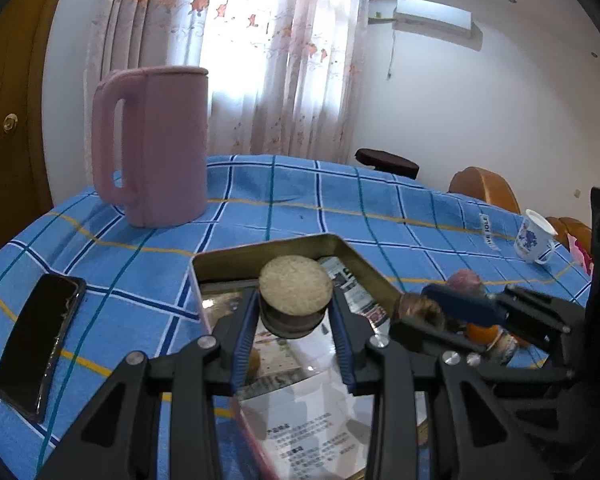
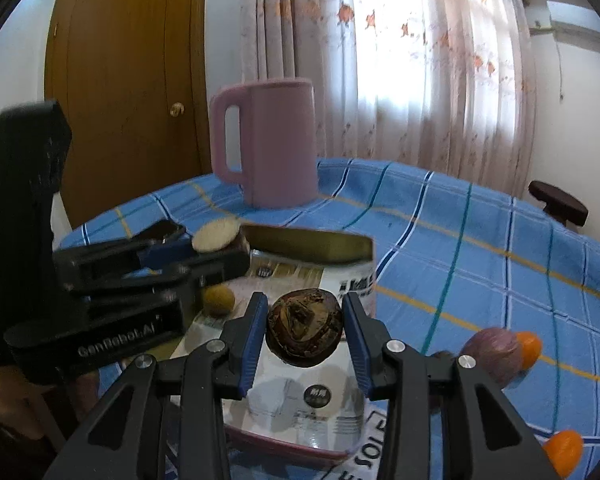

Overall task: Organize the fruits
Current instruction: 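Carry both items over the tin box and open both grippers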

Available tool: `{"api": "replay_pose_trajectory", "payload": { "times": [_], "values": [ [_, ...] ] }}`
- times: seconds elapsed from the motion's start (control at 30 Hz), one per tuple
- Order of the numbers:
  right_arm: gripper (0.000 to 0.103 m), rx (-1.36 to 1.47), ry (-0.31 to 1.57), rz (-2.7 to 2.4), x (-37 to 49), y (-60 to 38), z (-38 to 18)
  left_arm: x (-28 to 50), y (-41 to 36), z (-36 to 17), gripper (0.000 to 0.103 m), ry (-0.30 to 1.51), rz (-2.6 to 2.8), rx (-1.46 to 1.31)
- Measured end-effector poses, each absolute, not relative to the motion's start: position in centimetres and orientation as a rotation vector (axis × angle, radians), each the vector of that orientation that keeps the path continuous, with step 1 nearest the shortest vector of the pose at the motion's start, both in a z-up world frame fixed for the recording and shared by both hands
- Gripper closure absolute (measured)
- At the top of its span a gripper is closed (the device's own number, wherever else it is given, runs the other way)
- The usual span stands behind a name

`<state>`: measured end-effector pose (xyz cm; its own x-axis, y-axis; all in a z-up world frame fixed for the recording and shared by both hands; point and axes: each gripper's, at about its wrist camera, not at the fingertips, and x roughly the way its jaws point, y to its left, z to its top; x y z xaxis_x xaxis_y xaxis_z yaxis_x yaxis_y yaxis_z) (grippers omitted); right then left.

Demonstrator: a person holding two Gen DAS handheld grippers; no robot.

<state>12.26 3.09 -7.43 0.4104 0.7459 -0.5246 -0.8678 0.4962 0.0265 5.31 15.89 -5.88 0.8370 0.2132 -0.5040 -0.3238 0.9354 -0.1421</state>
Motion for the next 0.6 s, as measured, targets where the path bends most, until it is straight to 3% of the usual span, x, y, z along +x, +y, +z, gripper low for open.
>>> {"api": "replay_pose_trajectory", "payload": {
  "times": [0.2,0.23,0.27,0.3,0.33,0.4,0.6],
  "values": [
    [0.062,-0.289,0.569,1.039,12.5,4.1,-8.3,5.5,16.1,-6.4,0.063,0.522,0.304,-0.229],
    [0.060,-0.291,0.584,1.048,12.5,4.2,-8.4,5.5,16.1,-6.4,0.057,0.518,0.303,-0.228],
    [0.051,-0.300,0.596,1.043,12.6,4.4,-8.6,5.4,16.0,-6.3,0.051,0.514,0.310,-0.225],
    [0.039,-0.305,0.596,1.029,12.6,4.5,-8.6,5.1,15.9,-6.1,0.037,0.504,0.328,-0.224],
    [0.035,-0.298,0.583,1.016,12.6,4.2,-8.5,4.8,15.9,-5.9,0.027,0.487,0.338,-0.228],
    [0.033,-0.280,0.558,1.014,12.3,3.6,-8.1,4.2,15.9,-5.4,0.019,0.455,0.341,-0.242],
    [0.033,-0.296,0.463,0.891,11.8,-2.2,-6.5,3.8,13.2,-3.8,0.015,0.406,0.272,-0.229]
  ]
}}
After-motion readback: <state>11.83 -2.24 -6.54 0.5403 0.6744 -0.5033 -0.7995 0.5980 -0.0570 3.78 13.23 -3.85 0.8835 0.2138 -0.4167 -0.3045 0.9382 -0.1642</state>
